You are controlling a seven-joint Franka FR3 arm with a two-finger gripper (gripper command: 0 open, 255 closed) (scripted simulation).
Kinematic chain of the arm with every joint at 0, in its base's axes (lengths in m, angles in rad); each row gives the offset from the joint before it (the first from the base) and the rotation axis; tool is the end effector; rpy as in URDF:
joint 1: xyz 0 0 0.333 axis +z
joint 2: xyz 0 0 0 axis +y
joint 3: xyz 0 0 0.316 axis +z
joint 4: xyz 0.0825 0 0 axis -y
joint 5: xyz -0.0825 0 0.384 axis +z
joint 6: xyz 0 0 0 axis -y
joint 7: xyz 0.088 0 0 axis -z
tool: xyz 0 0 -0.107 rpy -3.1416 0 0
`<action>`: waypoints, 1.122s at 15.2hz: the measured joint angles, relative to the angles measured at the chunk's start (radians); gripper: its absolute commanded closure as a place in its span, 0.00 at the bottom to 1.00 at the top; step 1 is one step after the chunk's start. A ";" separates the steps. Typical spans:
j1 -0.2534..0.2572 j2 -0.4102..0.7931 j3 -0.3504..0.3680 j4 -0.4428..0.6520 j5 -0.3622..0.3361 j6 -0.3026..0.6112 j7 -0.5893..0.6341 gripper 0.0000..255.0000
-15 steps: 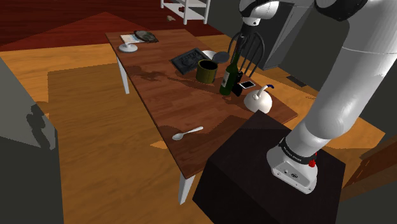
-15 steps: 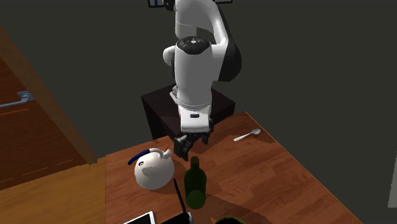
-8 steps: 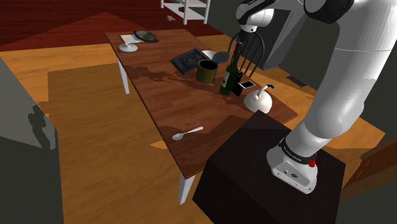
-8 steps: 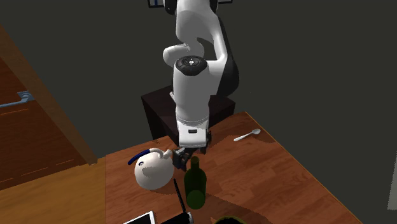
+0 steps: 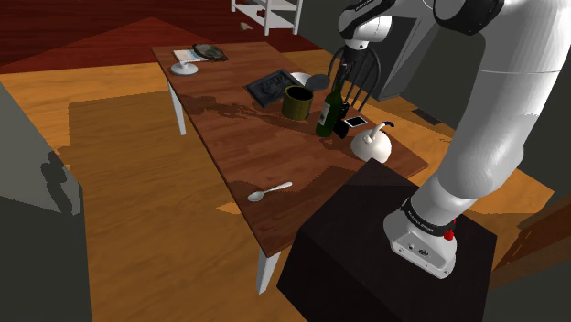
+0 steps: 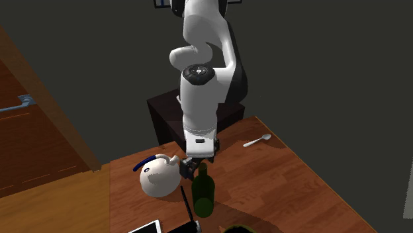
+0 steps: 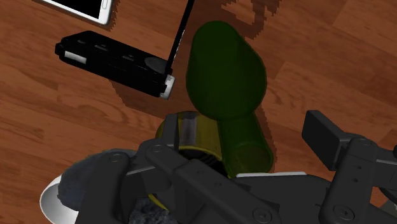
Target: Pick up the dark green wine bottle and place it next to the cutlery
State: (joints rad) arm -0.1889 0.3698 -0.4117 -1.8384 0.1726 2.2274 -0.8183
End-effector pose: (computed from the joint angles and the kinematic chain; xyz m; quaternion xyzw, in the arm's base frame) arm 0.5401 -0.3414 0.3479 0.9970 0.0721 0.0191 0.0198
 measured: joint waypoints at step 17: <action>0.005 -0.031 -0.008 0.025 -0.017 -0.054 0.010 1.00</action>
State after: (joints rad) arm -0.1843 0.3391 -0.4199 -1.8130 0.1552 2.1737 -0.8086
